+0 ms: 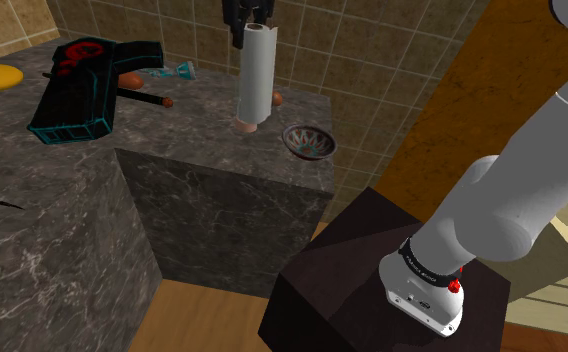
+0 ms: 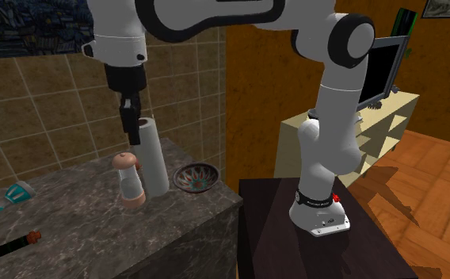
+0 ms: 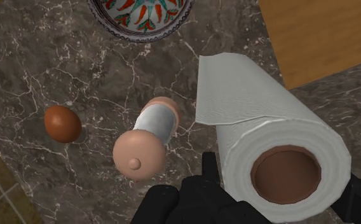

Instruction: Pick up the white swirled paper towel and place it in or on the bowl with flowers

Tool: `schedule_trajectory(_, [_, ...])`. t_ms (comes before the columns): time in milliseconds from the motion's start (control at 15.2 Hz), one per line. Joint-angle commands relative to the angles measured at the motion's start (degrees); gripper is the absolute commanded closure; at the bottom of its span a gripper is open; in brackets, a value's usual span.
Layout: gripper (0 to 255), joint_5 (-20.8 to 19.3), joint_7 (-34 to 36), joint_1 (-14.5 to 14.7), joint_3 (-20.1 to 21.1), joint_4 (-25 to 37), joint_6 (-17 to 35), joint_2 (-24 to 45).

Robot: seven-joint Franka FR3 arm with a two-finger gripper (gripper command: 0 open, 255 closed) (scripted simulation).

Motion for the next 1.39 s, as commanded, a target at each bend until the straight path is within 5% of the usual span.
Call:
schedule_trajectory(0, [255, 0.5, -2.0, -0.9, -1.0, -1.6, -0.8, -2.6])
schedule_trajectory(990, [255, 0.2, -18.7, -7.1, -11.1, -9.2, -9.2, -19.3])
schedule_trajectory(1320, [255, 0.2, -18.5, -7.1, -11.2, -14.5, -5.3, -20.7])
